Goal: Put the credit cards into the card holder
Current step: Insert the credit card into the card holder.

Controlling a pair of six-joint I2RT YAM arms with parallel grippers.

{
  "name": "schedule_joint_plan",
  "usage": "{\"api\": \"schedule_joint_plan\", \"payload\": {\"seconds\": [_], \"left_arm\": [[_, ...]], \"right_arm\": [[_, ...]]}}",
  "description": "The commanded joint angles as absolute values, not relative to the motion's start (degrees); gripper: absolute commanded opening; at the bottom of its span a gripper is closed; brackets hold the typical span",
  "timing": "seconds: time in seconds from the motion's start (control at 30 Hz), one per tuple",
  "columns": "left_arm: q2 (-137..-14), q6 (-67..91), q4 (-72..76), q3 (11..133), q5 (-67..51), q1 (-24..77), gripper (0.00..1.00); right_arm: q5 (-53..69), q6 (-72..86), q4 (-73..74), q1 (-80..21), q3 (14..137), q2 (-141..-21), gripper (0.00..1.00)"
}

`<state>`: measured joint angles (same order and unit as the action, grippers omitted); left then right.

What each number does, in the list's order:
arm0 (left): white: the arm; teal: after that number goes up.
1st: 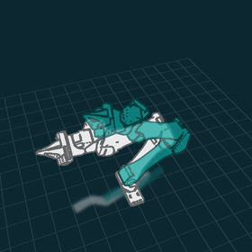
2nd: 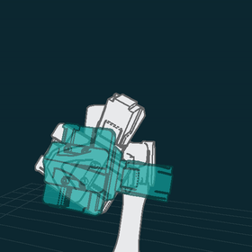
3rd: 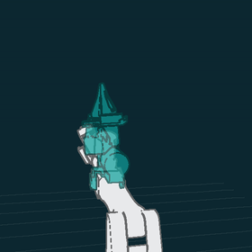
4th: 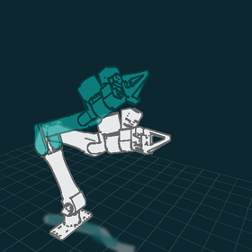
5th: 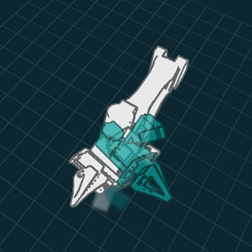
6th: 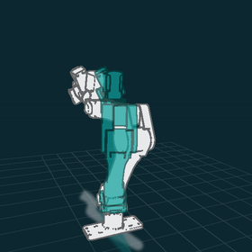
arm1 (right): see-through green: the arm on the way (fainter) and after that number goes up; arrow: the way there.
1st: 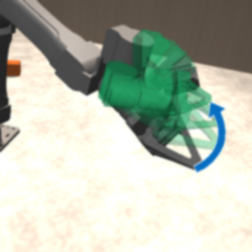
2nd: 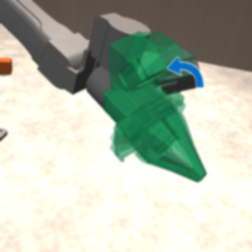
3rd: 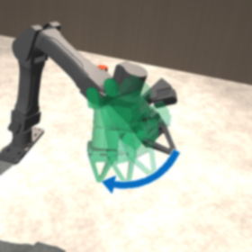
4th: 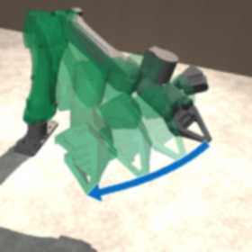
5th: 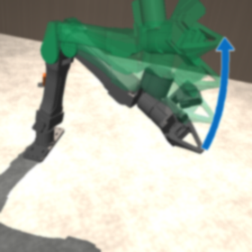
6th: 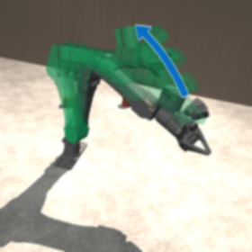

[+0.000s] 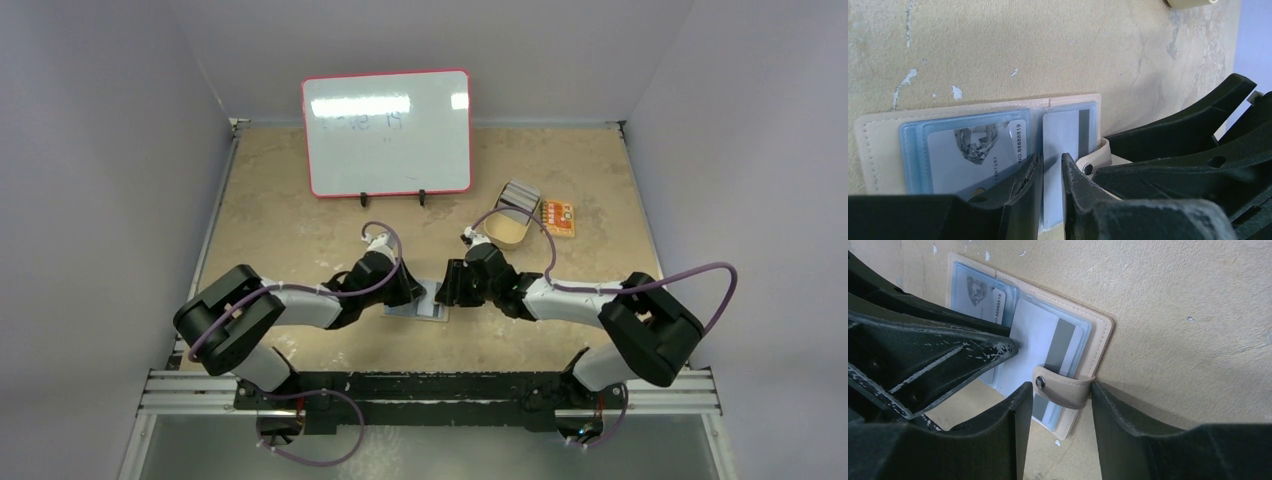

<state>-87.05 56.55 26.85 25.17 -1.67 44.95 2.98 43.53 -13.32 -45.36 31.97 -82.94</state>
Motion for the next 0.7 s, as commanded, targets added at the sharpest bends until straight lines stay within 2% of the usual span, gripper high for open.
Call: {"api": "schedule_joint_plan", "payload": {"seconds": [0.0, 0.23, 0.43, 0.67], "left_arm": [[-88.1, 58.0, 28.3, 27.5, -0.6, 46.4, 0.2], [-86.0, 58.9, 26.2, 28.0, 0.5, 46.8, 0.3], [-79.0, 57.1, 14.1, 30.5, 6.4, 46.7, 0.41], [-74.4, 55.1, 4.5, 30.9, 13.2, 46.7, 0.47]], "right_arm": [[4.0, 44.1, -14.9, -45.7, 30.9, -83.5, 0.48], [2.6, 42.9, -13.2, -45.7, 32.0, -82.7, 0.48], [1.3, 42.4, -11.8, -45.7, 31.8, -80.5, 0.49], [2.8, 41.5, -13.2, -45.7, 31.8, -81.9, 0.46]]}}
